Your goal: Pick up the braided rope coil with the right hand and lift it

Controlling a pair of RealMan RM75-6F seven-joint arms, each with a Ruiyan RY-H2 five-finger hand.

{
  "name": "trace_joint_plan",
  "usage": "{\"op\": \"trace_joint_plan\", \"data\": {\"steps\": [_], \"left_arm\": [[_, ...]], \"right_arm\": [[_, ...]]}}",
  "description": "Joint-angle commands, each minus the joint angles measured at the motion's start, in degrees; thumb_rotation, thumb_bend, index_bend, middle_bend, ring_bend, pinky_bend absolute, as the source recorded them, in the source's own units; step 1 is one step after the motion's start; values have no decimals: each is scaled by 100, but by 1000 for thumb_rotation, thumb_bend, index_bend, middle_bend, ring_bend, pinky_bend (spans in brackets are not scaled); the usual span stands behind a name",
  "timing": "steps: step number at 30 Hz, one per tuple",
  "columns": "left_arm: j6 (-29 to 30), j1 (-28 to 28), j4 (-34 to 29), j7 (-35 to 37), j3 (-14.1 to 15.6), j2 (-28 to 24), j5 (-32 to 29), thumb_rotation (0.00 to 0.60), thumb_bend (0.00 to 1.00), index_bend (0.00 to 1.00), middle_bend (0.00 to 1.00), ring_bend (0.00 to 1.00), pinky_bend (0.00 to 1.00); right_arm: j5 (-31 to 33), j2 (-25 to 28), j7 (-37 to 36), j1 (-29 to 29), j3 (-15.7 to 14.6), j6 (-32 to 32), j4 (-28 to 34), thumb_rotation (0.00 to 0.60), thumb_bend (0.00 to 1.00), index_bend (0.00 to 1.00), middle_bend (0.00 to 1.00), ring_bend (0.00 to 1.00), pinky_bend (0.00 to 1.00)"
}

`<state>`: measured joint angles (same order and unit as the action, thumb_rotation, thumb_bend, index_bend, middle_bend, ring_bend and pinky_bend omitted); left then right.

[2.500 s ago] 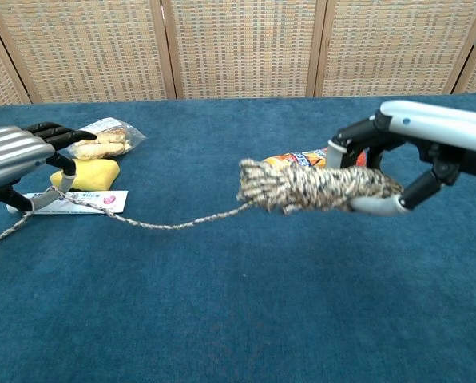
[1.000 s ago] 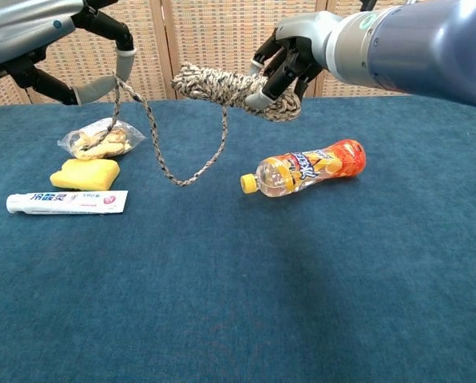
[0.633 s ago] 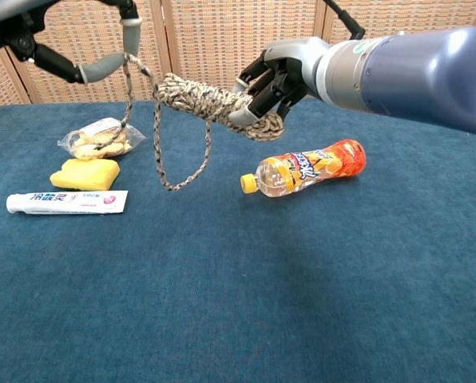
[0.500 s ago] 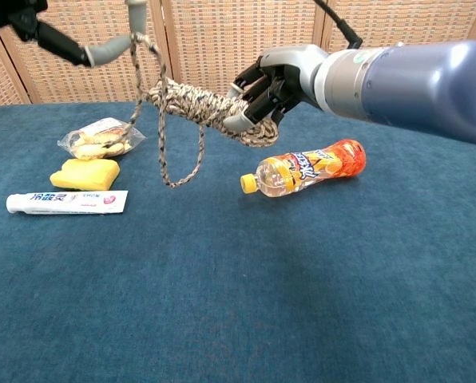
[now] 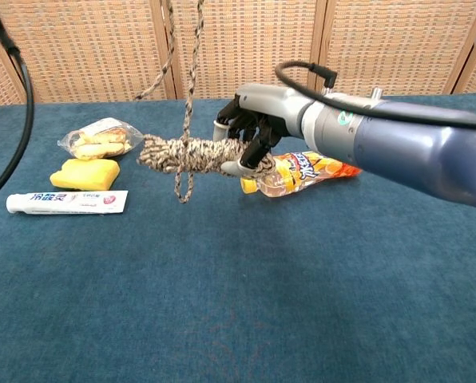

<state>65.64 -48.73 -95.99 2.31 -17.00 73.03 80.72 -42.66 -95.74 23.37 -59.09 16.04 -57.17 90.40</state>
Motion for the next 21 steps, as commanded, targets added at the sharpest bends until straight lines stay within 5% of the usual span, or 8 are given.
{"op": "trace_joint_plan", "data": {"steps": [1,11,21], "left_arm": [[-287,-225,378,147,-219,362,-469,600,541,784,0,0,0],[-430,-436,1512,240,-511,791,-1006,600,541,784,0,0,0],[-938,-323,2484,1505,-522,1175,-1419,600,542,784,0,0,0]], "right_arm": [[-410,-128,288,-23,-277,-102,-175,600,748,669,626,433,520],[-1216,563,-1147,273,-202,850,293,600,747,669,626,433,520],[-1854,1398,-2874,776,121,1097,886,600,747,669,635,433,520]]}}
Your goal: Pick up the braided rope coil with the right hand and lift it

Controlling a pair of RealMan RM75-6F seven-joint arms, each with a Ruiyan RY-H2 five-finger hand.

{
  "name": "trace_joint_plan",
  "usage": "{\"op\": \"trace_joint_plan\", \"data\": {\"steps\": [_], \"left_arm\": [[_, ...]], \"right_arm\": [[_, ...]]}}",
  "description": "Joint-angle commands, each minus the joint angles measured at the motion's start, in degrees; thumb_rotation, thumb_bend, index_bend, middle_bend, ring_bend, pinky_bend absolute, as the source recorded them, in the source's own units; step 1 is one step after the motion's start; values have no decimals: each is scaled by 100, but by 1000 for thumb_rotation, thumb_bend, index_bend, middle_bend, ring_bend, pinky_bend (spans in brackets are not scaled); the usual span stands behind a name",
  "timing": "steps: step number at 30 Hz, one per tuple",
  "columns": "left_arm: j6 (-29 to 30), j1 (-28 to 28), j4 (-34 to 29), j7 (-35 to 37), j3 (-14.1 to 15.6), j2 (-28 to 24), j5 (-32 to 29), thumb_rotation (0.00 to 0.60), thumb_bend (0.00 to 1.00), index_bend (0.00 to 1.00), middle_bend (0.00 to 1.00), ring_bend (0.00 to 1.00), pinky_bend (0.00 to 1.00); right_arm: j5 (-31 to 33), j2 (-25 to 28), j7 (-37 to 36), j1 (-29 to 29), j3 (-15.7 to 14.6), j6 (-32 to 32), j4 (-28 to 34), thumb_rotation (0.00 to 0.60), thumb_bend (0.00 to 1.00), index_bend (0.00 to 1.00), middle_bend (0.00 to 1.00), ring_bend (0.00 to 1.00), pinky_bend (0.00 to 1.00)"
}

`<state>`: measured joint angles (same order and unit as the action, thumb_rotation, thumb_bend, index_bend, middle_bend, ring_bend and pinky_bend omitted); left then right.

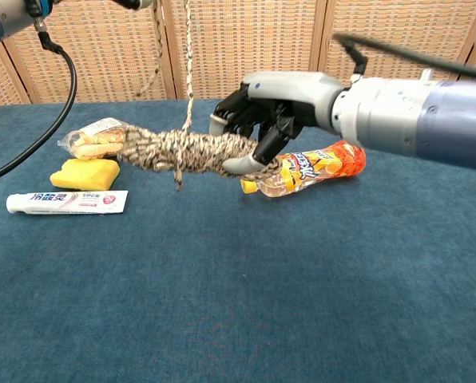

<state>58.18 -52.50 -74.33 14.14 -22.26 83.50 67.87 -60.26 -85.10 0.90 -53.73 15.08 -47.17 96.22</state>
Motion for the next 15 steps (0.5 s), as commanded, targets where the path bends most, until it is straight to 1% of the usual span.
{"op": "trace_joint_plan", "data": {"steps": [1,6,9,12,15], "left_arm": [[-218,61,400,358,37,141,-102,600,543,784,0,0,0],[-268,136,707,588,204,260,55,600,543,785,0,0,0],[-267,172,891,683,315,356,173,600,543,785,0,0,0],[-217,265,1114,820,537,500,396,600,543,784,0,0,0],[-123,344,1305,901,718,601,608,600,544,785,0,0,0]], "right_arm": [[-92,418,-809,286,280,119,376,600,747,670,635,433,520],[-58,711,-1574,429,586,231,632,600,747,671,637,434,520],[-43,823,-1839,471,700,280,725,600,747,671,637,433,520],[73,923,-2102,513,841,292,835,600,747,671,637,434,520],[197,968,-2179,516,916,275,860,600,748,671,638,433,520]]}}
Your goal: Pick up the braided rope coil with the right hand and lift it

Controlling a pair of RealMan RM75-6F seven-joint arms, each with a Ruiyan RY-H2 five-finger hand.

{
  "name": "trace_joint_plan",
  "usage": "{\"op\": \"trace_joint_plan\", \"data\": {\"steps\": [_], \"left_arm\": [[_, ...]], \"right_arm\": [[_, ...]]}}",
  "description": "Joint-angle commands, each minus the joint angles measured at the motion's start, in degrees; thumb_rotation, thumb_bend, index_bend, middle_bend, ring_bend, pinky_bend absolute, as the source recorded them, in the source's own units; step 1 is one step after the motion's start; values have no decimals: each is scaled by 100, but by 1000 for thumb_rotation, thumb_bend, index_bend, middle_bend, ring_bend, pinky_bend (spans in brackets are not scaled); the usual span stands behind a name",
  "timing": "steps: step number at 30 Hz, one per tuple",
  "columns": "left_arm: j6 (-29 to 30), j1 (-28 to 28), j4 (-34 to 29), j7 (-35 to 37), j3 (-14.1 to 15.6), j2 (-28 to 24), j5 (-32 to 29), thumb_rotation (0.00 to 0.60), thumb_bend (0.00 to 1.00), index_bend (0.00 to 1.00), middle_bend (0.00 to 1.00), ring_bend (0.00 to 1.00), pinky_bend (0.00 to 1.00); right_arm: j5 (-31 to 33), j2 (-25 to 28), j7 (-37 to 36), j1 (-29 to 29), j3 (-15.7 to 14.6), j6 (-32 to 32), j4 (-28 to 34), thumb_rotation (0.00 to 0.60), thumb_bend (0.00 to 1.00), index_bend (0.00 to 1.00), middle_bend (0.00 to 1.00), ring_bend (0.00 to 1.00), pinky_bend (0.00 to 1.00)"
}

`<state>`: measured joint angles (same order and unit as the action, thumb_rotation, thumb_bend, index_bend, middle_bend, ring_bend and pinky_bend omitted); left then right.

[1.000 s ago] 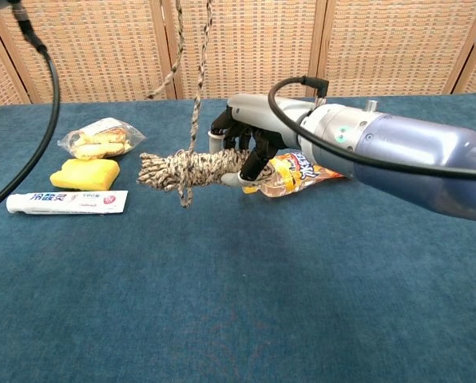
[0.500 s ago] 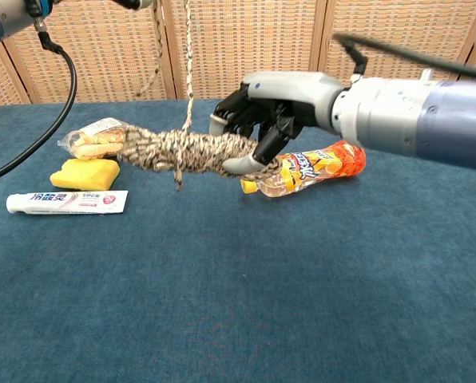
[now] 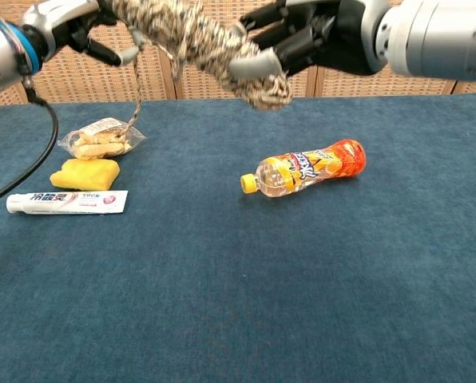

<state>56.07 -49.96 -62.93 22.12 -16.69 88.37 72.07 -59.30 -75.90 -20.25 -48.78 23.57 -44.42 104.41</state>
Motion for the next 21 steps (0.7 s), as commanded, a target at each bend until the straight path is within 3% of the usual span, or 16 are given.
{"op": "trace_joint_plan", "data": {"steps": [1,10,21], "left_arm": [[151,156,270,150,274,170,296,600,544,785,0,0,0],[685,522,886,541,857,343,1024,600,544,785,0,0,0],[997,702,1180,255,1391,159,1688,600,544,784,0,0,0]], "right_arm": [[201,63,-85,19,112,-30,35,600,748,671,638,433,520],[942,89,308,-70,182,-352,-43,600,749,671,648,434,520],[1410,5,559,-93,226,-629,-172,600,749,671,649,433,520]]}}
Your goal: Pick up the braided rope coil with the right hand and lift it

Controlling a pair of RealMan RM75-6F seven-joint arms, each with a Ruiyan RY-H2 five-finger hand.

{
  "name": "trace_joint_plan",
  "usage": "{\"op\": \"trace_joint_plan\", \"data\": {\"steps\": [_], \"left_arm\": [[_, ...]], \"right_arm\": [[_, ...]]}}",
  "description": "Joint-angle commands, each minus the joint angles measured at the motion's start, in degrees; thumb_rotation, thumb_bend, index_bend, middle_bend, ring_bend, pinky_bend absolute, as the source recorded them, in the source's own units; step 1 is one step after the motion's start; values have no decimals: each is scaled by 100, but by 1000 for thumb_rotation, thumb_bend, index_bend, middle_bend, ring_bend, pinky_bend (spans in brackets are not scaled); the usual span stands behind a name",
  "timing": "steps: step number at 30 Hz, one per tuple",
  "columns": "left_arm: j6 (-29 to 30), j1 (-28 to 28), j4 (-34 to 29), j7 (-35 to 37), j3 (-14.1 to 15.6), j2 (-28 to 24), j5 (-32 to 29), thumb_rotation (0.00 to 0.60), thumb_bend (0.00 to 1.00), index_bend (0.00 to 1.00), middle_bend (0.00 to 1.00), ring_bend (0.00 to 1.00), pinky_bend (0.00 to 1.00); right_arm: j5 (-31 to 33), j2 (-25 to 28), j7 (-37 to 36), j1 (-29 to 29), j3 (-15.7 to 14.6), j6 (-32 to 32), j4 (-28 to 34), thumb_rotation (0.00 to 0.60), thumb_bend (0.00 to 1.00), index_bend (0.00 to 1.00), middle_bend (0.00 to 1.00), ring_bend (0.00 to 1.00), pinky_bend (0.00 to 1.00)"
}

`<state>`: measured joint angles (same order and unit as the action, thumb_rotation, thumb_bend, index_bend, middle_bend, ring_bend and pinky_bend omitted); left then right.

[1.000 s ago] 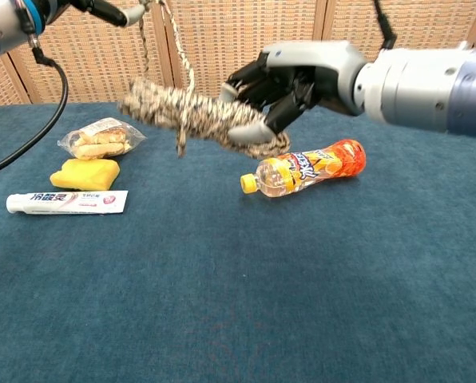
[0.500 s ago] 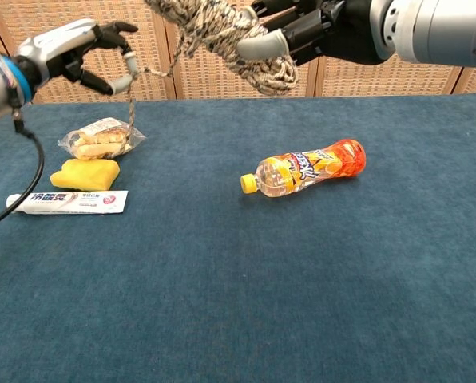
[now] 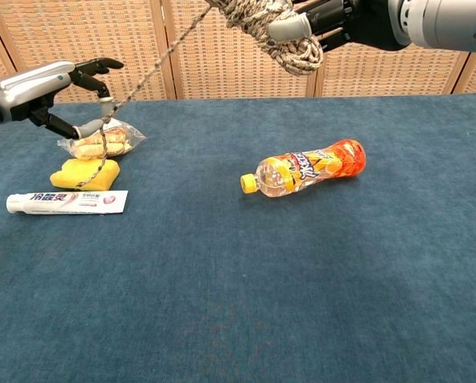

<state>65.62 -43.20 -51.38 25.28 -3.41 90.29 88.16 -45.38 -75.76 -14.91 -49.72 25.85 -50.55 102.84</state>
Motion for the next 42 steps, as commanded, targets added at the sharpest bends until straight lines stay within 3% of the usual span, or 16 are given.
{"op": "trace_joint_plan", "data": {"steps": [1,10,12,14,16,17,18,24,30,33,35,42], "left_arm": [[54,32,24,-78,82,-40,103,600,544,784,0,0,0],[221,63,-123,-308,166,-134,293,600,544,785,0,0,0],[263,58,-155,-397,151,-162,316,600,545,736,0,0,0],[261,61,-191,-483,147,-187,316,600,451,470,0,0,0],[268,78,-279,-566,125,-232,289,600,133,78,0,0,0],[271,83,-308,-581,121,-247,285,600,47,13,0,0,0],[298,94,-363,-589,111,-282,284,600,1,0,0,0,0],[342,247,-854,-797,-45,-597,23,600,0,0,0,0,0],[717,1090,-2639,-2537,-247,-1386,-1097,600,0,0,0,0,0],[1269,1657,-3631,-3571,-202,-1789,-1611,600,0,0,0,0,0],[1525,1963,-4123,-3758,-156,-1957,-1852,600,0,0,0,0,0],[2045,2553,-4638,-4122,82,-2165,-1951,600,0,0,0,0,0]], "right_arm": [[24,-13,36,0,-2,-25,-22,600,749,671,649,433,520],[83,-23,92,22,3,-35,-31,600,749,671,649,434,520],[56,-18,107,33,-7,-31,-24,600,749,671,649,434,520],[36,-15,120,38,-11,-30,-22,600,749,671,649,433,520],[19,-15,122,49,-9,-34,-20,600,749,671,649,433,520],[15,-13,121,52,-8,-32,-20,600,749,671,649,433,520],[3,-9,121,57,-8,-26,-21,600,749,671,649,433,520],[-76,19,108,96,-16,-1,-12,600,749,671,649,433,520],[-190,24,101,129,-51,26,-33,600,749,671,649,433,520],[-265,30,120,145,-74,23,-26,600,749,671,649,433,520],[-298,35,121,157,-73,7,-5,600,749,671,649,434,520],[-348,61,154,194,-74,-65,115,600,749,671,649,433,520]]}}
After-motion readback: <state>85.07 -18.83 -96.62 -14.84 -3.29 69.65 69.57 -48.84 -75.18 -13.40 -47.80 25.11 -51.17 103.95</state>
